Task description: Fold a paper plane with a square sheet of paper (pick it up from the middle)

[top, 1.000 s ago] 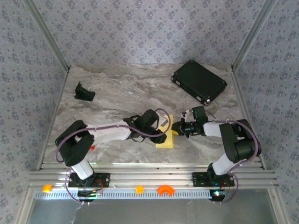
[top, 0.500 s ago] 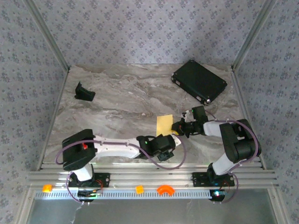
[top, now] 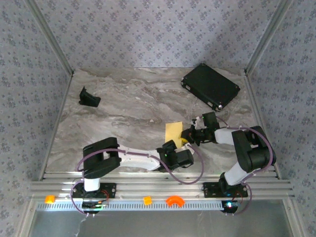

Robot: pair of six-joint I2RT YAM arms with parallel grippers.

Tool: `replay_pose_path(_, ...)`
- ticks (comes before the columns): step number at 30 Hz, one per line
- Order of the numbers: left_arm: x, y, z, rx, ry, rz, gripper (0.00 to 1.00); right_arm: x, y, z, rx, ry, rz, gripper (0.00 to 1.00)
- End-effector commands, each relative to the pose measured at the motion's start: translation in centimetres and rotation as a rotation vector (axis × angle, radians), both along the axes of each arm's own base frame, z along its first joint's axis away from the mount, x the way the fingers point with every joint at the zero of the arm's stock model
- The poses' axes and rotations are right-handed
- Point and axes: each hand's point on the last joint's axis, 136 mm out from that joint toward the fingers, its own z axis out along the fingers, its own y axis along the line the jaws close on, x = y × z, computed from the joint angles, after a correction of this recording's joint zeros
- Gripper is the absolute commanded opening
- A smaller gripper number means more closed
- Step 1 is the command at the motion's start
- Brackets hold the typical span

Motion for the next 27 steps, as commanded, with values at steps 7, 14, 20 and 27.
replay_pose_path(7,0.2,0.3,1.5,-0.033,-0.045,0.033,0.48,0.2,0.1,0.3,-0.011,0.006,-0.005,0.06)
replay_pose_path(14,-0.3,0.0,1.5,-0.064,-0.02,0.033,0.36,0.2,0.0,0.2,-0.014,0.011,-0.007,0.07)
replay_pose_path(20,-0.5,0.1,1.6,-0.081,-0.009,0.04,0.33,0.2,-0.2,0.2,-0.015,0.01,-0.011,0.07)
replay_pose_path(27,-0.9,0.6,1.3,-0.108,0.026,0.058,0.31,0.2,-0.3,0.3,-0.014,0.007,-0.015,0.07)
